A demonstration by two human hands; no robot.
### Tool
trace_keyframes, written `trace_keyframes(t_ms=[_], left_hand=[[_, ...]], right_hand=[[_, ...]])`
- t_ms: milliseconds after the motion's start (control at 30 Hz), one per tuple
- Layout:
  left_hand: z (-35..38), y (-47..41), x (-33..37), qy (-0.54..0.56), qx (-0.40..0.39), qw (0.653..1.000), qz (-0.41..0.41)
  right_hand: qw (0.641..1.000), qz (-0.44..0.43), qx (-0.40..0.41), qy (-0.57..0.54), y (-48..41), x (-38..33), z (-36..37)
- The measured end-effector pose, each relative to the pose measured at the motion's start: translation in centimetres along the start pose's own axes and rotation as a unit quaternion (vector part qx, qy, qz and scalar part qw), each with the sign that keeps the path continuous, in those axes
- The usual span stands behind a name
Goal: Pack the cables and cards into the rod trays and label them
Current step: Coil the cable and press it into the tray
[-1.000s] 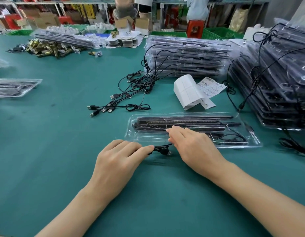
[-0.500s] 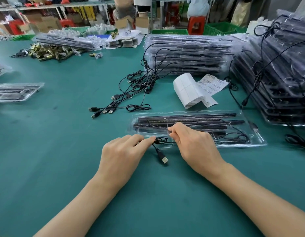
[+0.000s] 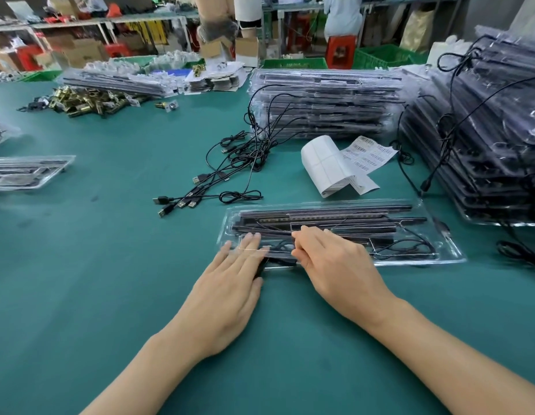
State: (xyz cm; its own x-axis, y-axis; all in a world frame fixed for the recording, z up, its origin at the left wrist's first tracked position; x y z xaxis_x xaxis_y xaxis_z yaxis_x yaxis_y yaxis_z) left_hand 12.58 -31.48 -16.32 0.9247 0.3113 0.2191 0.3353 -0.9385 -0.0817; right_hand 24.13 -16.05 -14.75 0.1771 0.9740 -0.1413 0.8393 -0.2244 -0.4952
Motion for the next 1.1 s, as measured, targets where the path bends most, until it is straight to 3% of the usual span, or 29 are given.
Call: trace_keyframes(t_ms=[133, 367, 533, 667, 800, 900, 1100], left_hand=[[-0.1, -0.1, -0.5, 0.072, 0.004, 0.997, 0.014], [-1.3, 1.3, -1.5, 0.147, 0.188, 0.968, -0.084], [-1.5, 2.0, -1.4, 0.054, 0.193, 0.978, -0.054], [-1.8, 2.9, -2.3, 0.109, 0.239, 0.962, -0.069], [-2.2, 3.4, -2.9, 0.082, 0.273, 0.952, -0.11], [-2.3, 3.6, -3.1, 0.029, 0.27, 0.955, -0.12], [-2.4, 3.6, -3.3, 0.04, 0.256, 0.96, -0.104]], right_hand=[[0.998, 0.006, -0.042, -0.042, 0.2, 0.2, -0.3], [0.997, 0.008, -0.042, -0.066, 0.4, 0.7, -0.1], [0.996, 0.013, -0.049, -0.067, 0.3, 0.9, 0.1], [0.995, 0.011, -0.056, -0.076, 0.4, 0.9, 0.2], [0.994, 0.013, -0.07, -0.082, 0.4, 1.0, 0.2], [0.993, 0.014, -0.077, -0.083, 0.4, 0.9, 0.2], [0.995, 0.013, -0.064, -0.069, 0.4, 0.8, 0.0]])
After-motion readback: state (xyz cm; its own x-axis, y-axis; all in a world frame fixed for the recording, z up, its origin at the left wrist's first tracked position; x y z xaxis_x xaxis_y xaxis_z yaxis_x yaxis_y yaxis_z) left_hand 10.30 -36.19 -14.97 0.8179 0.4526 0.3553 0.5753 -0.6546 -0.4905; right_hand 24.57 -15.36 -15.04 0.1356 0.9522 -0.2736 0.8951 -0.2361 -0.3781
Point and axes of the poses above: each hand's wrist, its own y-axis away from the middle knuckle, its own z-axis out of the palm, x = y × z, the point moved 4 cm from there along -y, towards the middle knuckle, and after that the axes turned 3 degrees about -x, right-handed, at the moved point
